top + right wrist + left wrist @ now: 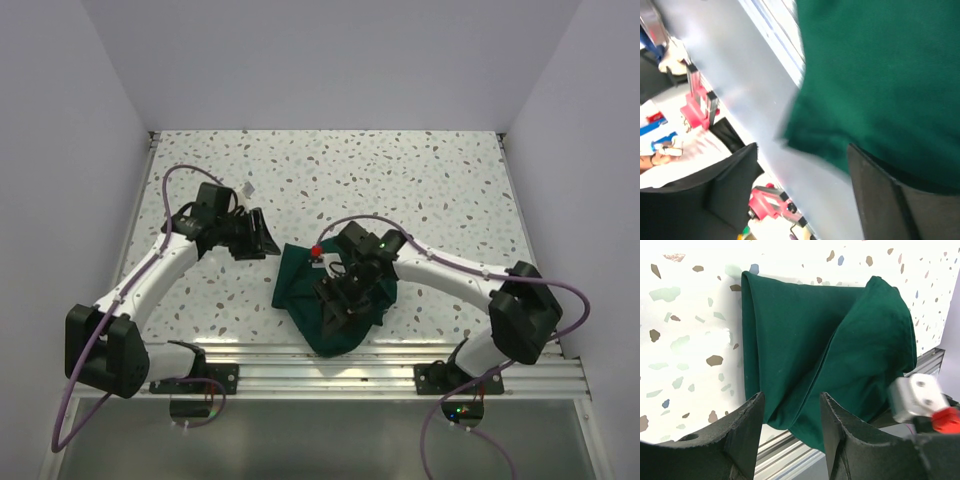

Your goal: Prepare the surgical pack

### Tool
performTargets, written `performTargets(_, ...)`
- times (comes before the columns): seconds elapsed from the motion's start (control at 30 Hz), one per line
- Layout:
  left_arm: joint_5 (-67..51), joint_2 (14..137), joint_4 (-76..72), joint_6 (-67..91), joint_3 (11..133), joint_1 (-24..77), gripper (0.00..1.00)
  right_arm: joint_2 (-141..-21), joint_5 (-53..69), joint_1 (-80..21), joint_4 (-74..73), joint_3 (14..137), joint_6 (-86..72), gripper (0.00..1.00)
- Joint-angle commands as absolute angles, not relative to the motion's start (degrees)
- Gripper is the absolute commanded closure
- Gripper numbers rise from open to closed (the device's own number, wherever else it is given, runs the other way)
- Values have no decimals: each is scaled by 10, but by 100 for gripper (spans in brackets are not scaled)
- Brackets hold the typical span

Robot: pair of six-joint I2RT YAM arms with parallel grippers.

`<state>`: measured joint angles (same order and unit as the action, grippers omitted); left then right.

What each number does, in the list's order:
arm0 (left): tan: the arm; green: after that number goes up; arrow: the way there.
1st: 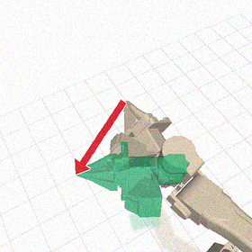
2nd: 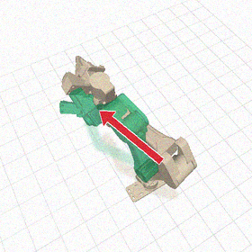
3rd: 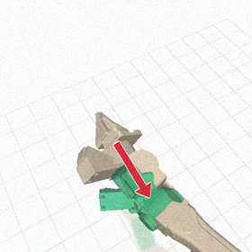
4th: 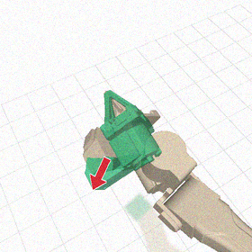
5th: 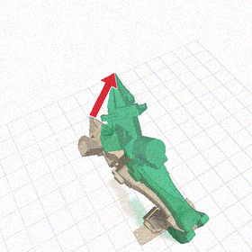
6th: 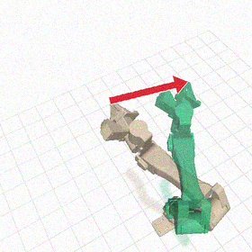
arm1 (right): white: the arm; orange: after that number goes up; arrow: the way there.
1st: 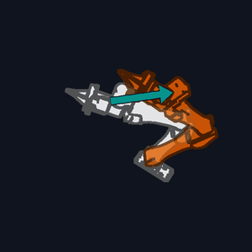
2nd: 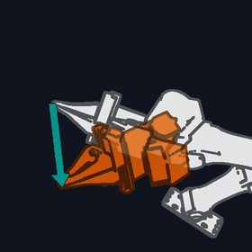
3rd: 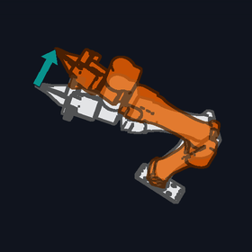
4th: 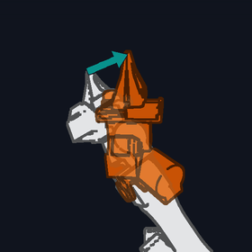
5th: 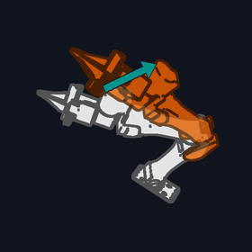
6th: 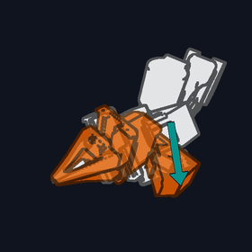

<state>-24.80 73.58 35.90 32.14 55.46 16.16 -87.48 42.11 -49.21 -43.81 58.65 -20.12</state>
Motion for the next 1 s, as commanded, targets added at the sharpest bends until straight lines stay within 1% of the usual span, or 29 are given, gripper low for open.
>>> performTargets(0.0,-251,722,374,321,555,158,48,-837,382,-485,-490,679,-171,22)
performTargets(0.07,-250,725,378,317,557,158,48,-824,336,-449,-516,704,-172,21)
performTargets(0.13,-248,729,384,312,562,158,48,-818,330,-405,-518,722,-191,25)
performTargets(0.17,-247,730,385,310,563,158,48,-820,330,-367,-513,727,-192,25)
performTargets(0.2,-248,731,387,309,565,158,48,-825,323,-353,-515,743,-191,25)
performTargets(0.23,-248,731,388,308,566,158,48,-843,306,-344,-528,756,-179,21)
performTargets(0.27,-248,730,388,308,566,158,48,-854,266,-331,-535,769,-170,20)
performTargets(0.47,-253,731,395,301,568,158,48,-969,186,-310,-570,878,-125,13)
performTargets(0.57,-257,729,396,300,563,158,48,-1021,180,-304,-576,903,-108,11)
performTargets(0.63,-257,724,399,298,562,158,48,-1034,171,-301,-572,906,-100,11)
performTargets(0.77,-254,718,404,294,559,157,47,-1049,214,-301,-556,904,-89,11)
performTargets(0.83,-255,717,404,294,557,156,47,-1053,261,-301,-555,904,-82,15)
performTargets(0.93,-258,717,402,294,555,156,47,-1035,337,-302,-542,883,-76,22)
performTargets(0.97,-258,717,400,294,554,156,47,-1020,354,-303,-538,862,-76,28)
